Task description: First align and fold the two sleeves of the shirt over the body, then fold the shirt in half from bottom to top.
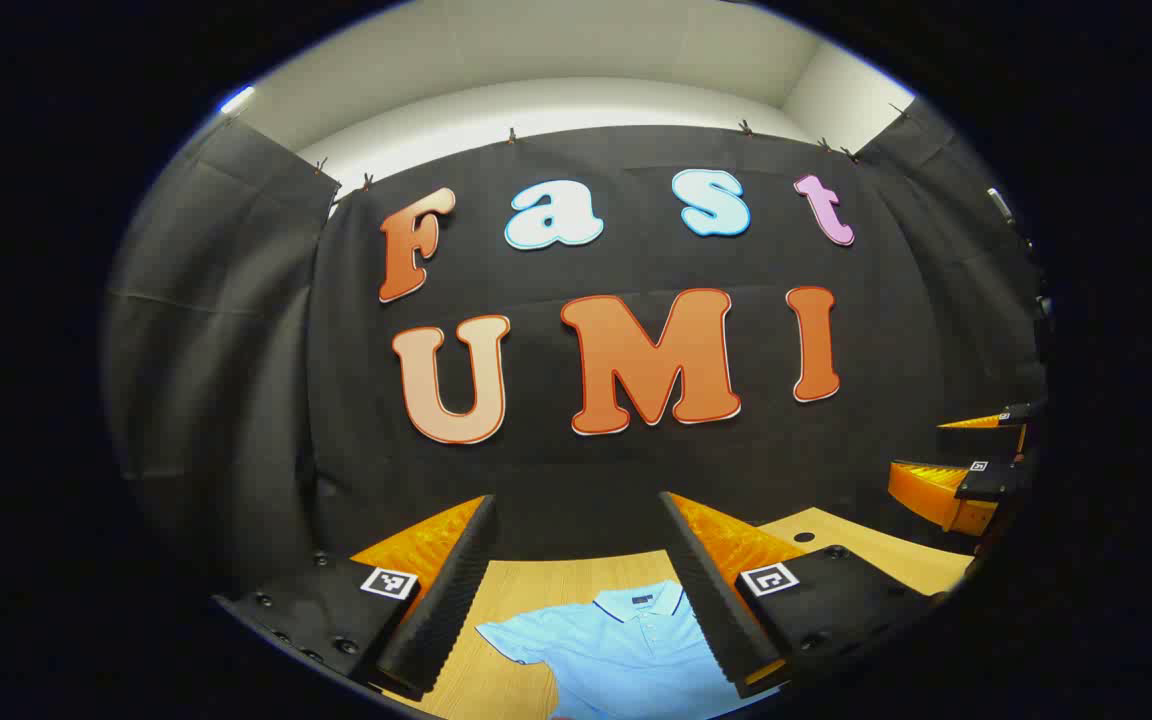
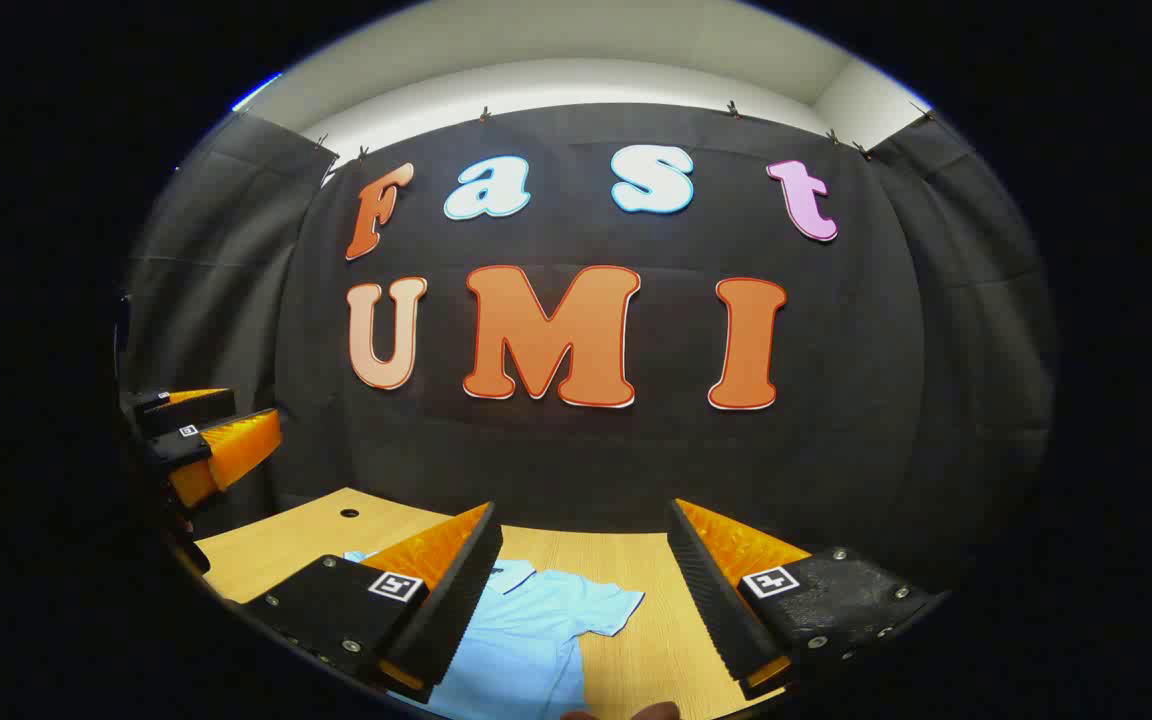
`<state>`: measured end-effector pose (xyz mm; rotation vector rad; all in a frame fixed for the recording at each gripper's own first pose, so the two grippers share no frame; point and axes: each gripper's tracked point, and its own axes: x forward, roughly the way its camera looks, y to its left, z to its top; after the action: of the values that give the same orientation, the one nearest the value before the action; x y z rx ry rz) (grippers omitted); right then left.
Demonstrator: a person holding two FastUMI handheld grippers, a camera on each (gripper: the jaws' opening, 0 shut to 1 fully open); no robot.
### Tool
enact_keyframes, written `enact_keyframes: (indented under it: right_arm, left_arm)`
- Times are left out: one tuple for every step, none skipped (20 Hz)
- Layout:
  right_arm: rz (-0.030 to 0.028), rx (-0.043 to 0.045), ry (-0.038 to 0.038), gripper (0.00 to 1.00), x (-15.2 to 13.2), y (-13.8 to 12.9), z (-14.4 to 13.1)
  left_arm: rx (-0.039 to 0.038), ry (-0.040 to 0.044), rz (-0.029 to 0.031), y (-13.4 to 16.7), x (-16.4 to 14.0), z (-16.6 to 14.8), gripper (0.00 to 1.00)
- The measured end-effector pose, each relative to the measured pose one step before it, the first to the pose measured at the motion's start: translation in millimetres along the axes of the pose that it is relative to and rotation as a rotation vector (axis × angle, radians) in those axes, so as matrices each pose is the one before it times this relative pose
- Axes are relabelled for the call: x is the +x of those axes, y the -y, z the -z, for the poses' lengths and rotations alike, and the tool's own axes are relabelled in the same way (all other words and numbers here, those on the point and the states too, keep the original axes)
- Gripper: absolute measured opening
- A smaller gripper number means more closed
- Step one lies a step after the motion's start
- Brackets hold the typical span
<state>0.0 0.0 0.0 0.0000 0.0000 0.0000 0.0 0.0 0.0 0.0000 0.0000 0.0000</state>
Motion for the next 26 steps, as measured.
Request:
enact_keyframes:
  right_arm:
    - [-0.0025,0.0018,0.00126,1.0,0.11,-4.88,-1.65]
    - [-0.00099,-0.00103,0.00017,1.0,1.22,-2.32,-0.41]
    - [0.00556,-0.00453,0.00137,1.0,2.27,-1.04,0.46]
    - [0.0042,-0.00259,-0.00072,1.0,2.7,-0.26,-0.42]
    - [0.00262,0.00172,0.00123,1.0,2.99,-1.83,0.47]
    - [0.00162,0.00312,-0.00325,1.0,3.3,-0.46,0.36]
    - [-0.00006,0.00467,-0.00138,1.0,3.76,-0.82,0.97]
    - [0.00438,0.00357,-0.00459,0.95,5.19,0.61,0.46]
    - [-0.00043,0.00216,-0.00772,1.0,4.55,-0.29,0.15]
    - [0.00798,-0.00088,-0.00299,1.0,4.54,2.07,0.11]
    - [0.00603,-0.00319,-0.00442,1.0,4.49,2.91,0.03]
    - [0.01227,0.00008,-0.00527,1.0,4.32,3.38,0.23]
    - [0.00456,0.0111,-0.00778,1.0,5.36,2.14,-0.23]
    - [-0.00814,0.02154,-0.00738,1.0,4.89,-1.74,-0.33]
    - [-0.01414,0.02042,0.00228,1.0,4.53,-2.45,-2.31]
    - [-0.00203,0.00726,0.01029,1.0,5.71,0.64,-4.07]
    - [0.00966,-0.00571,-0.01029,1.0,4.17,2.96,1.78]
    - [0.0067,-0.00268,-0.0084,1.0,1.56,1.71,3.44]
    - [0.00315,-0.00305,-0.00411,1.0,0.59,0.18,1.01]
    - [-0.00183,0.00098,-0.00655,1.0,-0.02,-0.73,2.25]
    - [-0.00119,0.00183,-0.01132,1.0,-0.98,-1.15,2.73]
    - [-0.00068,0.00233,-0.01029,1.0,-2.44,-0.33,3.45]
    - [0.00108,0.00234,-0.00233,1.0,-2.72,-0.64,1.23]
    - [0.00236,0.00123,-0.00838,1.0,-2.13,-0.05,3.74]
    - [-0.00274,0.00173,-0.00825,1.0,-1.62,-1.14,4.13]
    - [0.00365,0.00202,-0.00797,1.0,-0.48,0.5,2.67]
  left_arm:
    - [-0.00508,-0.0034,-0.0005,-4.12,1.01,1.09,1.0]
    - [-0.00278,-0.00222,0.00011,-3.33,1.18,0.85,1.0]
    - [-0.0016,-0.00145,-0.00017,-1.69,3.45,2.23,1.0]
    - [-0.00085,-0.00192,0.00299,-1.23,3.38,0.97,1.0]
    - [0.00249,-0.00121,0.00212,-1.22,2.78,0.14,1.0]
    - [0.00237,-0.00085,0.00201,-1.12,3.37,-0.06,1.0]
    - [0.00228,-0.00062,0.002,0.0,3.52,1.54,1.0]
    - [0.00373,-0.00003,-0.00018,-0.66,4.12,-1.47,1.0]
    - [0.00571,0.00034,-0.00252,-1.04,4.96,0.2,1.0]
    - [0.00539,0.00461,-0.00448,-1.14,4.4,-1.86,1.0]
    - [0.0054,-0.00497,-0.00147,-1.5,4.25,0.42,1.0]
    - [0.0035,-0.00994,-0.00191,-1.12,4.39,0.66,1.0]
    - [-0.00708,-0.00751,0.00255,0.37,4.91,2.31,1.0]
    - [-0.02141,-0.00213,0.01091,1.98,5.81,-1.82,1.0]
    - [-0.01635,0.00463,0.01275,2.61,4.81,-0.4,0.99]
    - [-0.00633,0.00746,0.00799,0.52,6.67,-1.91,1.0]
    - [0.00646,-0.00478,-0.00473,-2.48,2.05,3.21,0.99]
    - [0.00641,0.00121,-0.00101,-0.54,2.82,-0.71,1.0]
    - [-0.00137,-0.00422,0.00284,1.65,2.85,1.42,1.0]
    - [-0.00471,-0.00504,0.00368,0.67,-0.28,0.29,0.99]
    - [-0.00671,-0.0042,0.01057,2.49,0.29,1.75,1.0]
    - [-0.00126,-0.00134,0.00725,1.44,-0.58,-0.68,1.0]
    - [0.00186,-0.0035,0.00509,0.23,-0.48,1.6,1.0]
    - [0.00282,0.00147,0.00832,0.64,-1.5,-1.56,1.0]
    - [0.00817,0.00092,0.00229,-0.49,-1.67,-0.2,1.0]
    - [0.00693,0.00407,-0.00017,-1.67,-0.26,-0.97,1.0]
